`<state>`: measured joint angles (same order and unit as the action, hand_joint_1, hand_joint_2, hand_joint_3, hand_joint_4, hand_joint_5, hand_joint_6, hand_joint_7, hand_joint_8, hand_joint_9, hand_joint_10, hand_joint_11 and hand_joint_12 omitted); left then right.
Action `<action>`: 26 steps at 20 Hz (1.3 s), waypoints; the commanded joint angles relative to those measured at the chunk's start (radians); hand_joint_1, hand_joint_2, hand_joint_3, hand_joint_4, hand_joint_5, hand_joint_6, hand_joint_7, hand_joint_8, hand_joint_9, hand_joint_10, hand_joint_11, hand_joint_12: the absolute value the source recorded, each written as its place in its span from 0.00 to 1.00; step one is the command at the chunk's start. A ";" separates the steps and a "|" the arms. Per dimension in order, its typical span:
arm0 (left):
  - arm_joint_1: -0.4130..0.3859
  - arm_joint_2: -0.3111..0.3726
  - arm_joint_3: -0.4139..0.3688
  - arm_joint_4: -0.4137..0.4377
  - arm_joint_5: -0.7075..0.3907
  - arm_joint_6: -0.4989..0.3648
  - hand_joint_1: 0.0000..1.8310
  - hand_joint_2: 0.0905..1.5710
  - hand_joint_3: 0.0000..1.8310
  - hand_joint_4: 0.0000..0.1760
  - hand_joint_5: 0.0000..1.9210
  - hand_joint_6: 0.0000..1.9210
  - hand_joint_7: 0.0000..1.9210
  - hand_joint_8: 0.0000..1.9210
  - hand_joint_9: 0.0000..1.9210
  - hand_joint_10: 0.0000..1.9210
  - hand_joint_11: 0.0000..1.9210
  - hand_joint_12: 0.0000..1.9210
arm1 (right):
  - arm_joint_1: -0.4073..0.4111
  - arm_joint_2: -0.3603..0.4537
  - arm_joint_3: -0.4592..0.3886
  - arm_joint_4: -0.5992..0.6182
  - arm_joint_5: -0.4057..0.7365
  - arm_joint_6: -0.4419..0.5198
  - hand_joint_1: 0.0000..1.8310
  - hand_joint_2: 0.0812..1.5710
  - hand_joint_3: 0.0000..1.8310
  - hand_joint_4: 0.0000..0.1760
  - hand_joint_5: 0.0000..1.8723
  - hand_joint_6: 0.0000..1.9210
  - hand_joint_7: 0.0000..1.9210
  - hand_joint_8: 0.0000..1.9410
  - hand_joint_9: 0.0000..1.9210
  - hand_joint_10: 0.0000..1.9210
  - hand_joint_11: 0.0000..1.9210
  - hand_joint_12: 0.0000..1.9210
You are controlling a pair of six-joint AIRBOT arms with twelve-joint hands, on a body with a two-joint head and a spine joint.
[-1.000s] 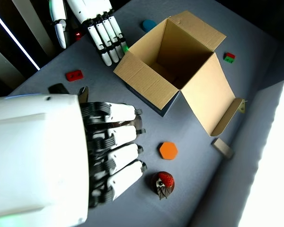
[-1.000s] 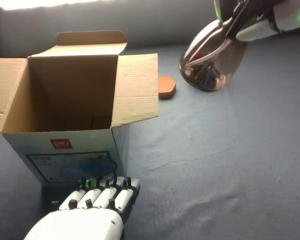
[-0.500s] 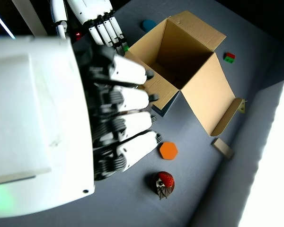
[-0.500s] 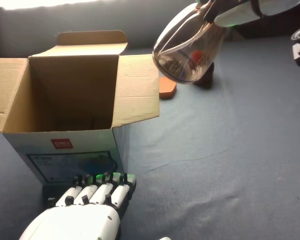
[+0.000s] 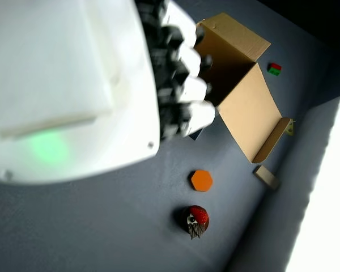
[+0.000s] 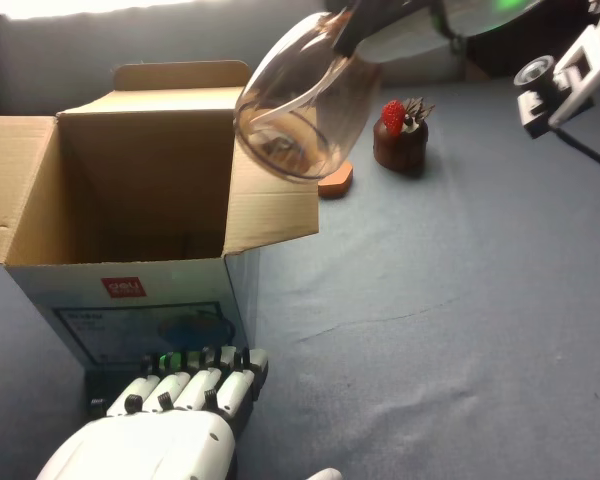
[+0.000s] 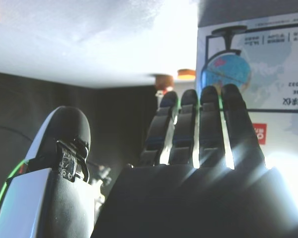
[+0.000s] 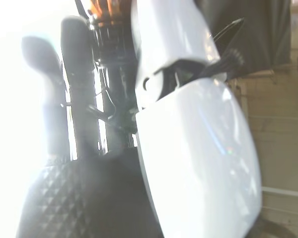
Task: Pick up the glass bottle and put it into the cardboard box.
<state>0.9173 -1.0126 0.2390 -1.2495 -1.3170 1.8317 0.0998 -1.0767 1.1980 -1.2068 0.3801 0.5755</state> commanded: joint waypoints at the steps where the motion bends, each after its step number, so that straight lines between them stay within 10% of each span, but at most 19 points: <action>1: 0.000 -0.002 0.003 0.078 -0.055 -0.008 0.00 0.77 0.00 0.00 0.00 0.00 0.00 0.00 0.00 0.00 0.00 0.00 | 0.017 0.002 -0.001 0.062 0.036 0.001 0.75 0.70 0.00 0.00 0.45 0.57 0.56 0.43 0.46 0.68 0.40 0.83; 26: 0.010 -0.001 0.004 0.078 -0.055 -0.029 0.00 0.77 0.00 0.00 0.00 0.00 0.00 0.00 0.00 0.00 0.00 0.00 | -0.069 -0.174 0.107 0.429 0.200 -0.366 0.75 0.70 0.00 0.00 0.45 0.58 0.56 0.42 0.47 0.68 0.40 0.84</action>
<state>0.9298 -1.0126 0.2409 -1.2488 -1.3174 1.8084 0.0143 -1.2659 1.3106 -0.8352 0.4904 0.2047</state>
